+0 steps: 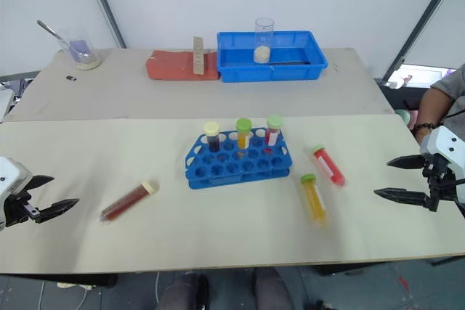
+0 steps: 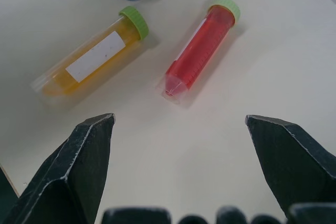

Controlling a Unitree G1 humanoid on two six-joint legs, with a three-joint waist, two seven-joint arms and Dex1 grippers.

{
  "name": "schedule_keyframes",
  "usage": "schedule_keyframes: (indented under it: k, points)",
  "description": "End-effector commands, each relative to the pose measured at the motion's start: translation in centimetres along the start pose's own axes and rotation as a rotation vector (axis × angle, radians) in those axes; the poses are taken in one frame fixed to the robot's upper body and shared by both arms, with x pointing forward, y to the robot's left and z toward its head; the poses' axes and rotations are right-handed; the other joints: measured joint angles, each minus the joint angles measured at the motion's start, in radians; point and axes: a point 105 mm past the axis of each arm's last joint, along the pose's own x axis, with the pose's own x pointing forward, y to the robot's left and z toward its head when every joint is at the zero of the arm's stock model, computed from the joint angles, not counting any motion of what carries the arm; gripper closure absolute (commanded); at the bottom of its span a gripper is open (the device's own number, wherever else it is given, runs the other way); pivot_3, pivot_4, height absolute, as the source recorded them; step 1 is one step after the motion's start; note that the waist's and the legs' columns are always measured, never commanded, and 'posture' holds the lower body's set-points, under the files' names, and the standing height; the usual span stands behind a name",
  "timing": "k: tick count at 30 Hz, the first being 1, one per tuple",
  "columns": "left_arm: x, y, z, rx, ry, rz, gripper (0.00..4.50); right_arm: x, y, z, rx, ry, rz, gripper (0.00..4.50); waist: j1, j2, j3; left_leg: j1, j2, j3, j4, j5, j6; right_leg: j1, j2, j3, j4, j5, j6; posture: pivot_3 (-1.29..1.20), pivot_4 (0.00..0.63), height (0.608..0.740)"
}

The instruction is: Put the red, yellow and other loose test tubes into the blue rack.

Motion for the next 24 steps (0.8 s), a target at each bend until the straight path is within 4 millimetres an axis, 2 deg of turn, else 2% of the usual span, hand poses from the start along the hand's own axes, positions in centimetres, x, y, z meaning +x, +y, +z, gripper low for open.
schedule_keyframes:
  k: [1, 18, 21, 23, 24]
  points:
    - [-0.7, 0.4, 1.4, 0.034, -0.033, 0.011, 0.03, -0.2, -0.3, 0.7, -0.033, -0.023, -0.013, 0.06, 0.0, 0.0, 0.0, 0.0, 0.0, 0.0, 0.0, 0.0, 0.0, 0.0, 0.0, 0.0, 0.0, 0.0, 0.0, 0.0, 0.15, 0.74]
    - [-0.9, 0.0, 2.7, 0.001, -0.144, -0.031, 0.03, 0.5, 0.1, 1.4, -0.01, -0.053, -0.013, 0.06, 0.0, 0.0, 0.0, 0.001, 0.0, 0.0, 0.0, 0.0, 0.0, 0.0, 0.0, 0.0, 0.001, 0.0, 0.0, 0.0, 0.15, 0.74]
    - [-0.3, -1.7, 5.3, 0.049, -0.205, -0.116, 0.03, 0.5, 0.0, 2.2, -0.011, -0.076, -0.015, 0.06, 0.0, 0.0, 0.0, 0.001, 0.0, 0.0, 0.0, 0.0, 0.0, 0.0, 0.0, 0.0, 0.001, 0.0, 0.0, 0.0, 0.15, 0.74]
    - [0.4, -4.0, 7.7, 0.112, -0.263, -0.207, 0.03, 0.7, 0.1, 3.0, -0.012, -0.096, -0.01, 0.06, 0.005, 0.0, 0.0, 0.001, 0.0, 0.0, 0.001, 0.0, 0.0, 0.001, 0.0, 0.0, 0.002, 0.0, 0.0, 0.0, 0.15, 0.74]
    - [1.0, -5.9, 9.2, 0.15, -0.303, -0.28, 0.03, 0.9, 0.2, 3.8, -0.015, -0.114, -0.001, 0.06, 0.008, 0.0, 0.0, 0.001, -0.001, 0.0, 0.001, 0.0, 0.0, 0.001, 0.0, 0.0, 0.002, 0.0, 0.0, 0.0, 0.15, 0.74]
